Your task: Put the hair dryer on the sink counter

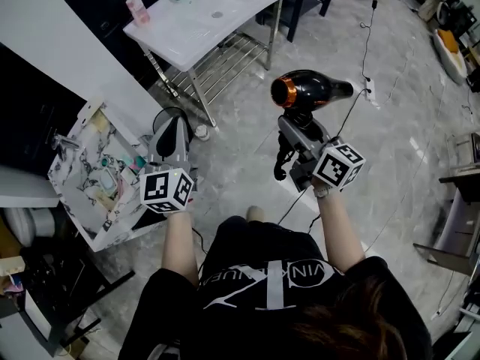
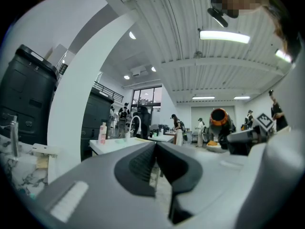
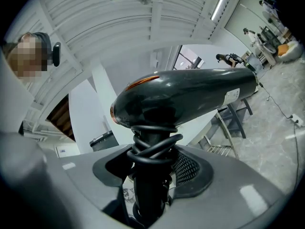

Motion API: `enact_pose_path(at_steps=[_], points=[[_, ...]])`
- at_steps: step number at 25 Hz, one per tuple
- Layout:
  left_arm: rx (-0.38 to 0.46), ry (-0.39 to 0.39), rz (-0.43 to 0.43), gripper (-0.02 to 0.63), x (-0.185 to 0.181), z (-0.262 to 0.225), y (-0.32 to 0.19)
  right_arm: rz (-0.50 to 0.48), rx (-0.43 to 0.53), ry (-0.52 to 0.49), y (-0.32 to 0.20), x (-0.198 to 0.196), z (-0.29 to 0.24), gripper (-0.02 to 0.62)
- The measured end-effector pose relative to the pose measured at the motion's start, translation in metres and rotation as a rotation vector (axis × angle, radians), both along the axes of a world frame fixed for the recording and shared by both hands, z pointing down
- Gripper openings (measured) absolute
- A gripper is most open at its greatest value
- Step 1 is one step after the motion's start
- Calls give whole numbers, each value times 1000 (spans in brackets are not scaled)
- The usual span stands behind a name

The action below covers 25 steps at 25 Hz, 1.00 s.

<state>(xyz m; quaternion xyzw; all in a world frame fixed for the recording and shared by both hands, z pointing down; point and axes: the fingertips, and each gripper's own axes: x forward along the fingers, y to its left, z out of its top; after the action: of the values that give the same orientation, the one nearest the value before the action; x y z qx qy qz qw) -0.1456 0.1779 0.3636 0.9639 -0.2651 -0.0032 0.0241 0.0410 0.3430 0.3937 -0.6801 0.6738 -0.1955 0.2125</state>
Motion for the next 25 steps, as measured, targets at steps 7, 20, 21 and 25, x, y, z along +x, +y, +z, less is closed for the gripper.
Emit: enact_pose_path(at_steps=[7, 20, 21, 25], points=[[5, 1, -7, 0, 22, 0, -10, -17, -10, 3, -15, 22, 5, 256], [-9, 7, -76, 0, 67, 11, -92, -89, -19, 10, -99, 66, 10, 256], [-7, 11, -86, 0, 72, 9, -102, -96, -17, 8, -109, 71, 9, 256], [-5, 5, -107, 0, 93, 8, -137, -116, -17, 3, -149, 94, 8, 256]])
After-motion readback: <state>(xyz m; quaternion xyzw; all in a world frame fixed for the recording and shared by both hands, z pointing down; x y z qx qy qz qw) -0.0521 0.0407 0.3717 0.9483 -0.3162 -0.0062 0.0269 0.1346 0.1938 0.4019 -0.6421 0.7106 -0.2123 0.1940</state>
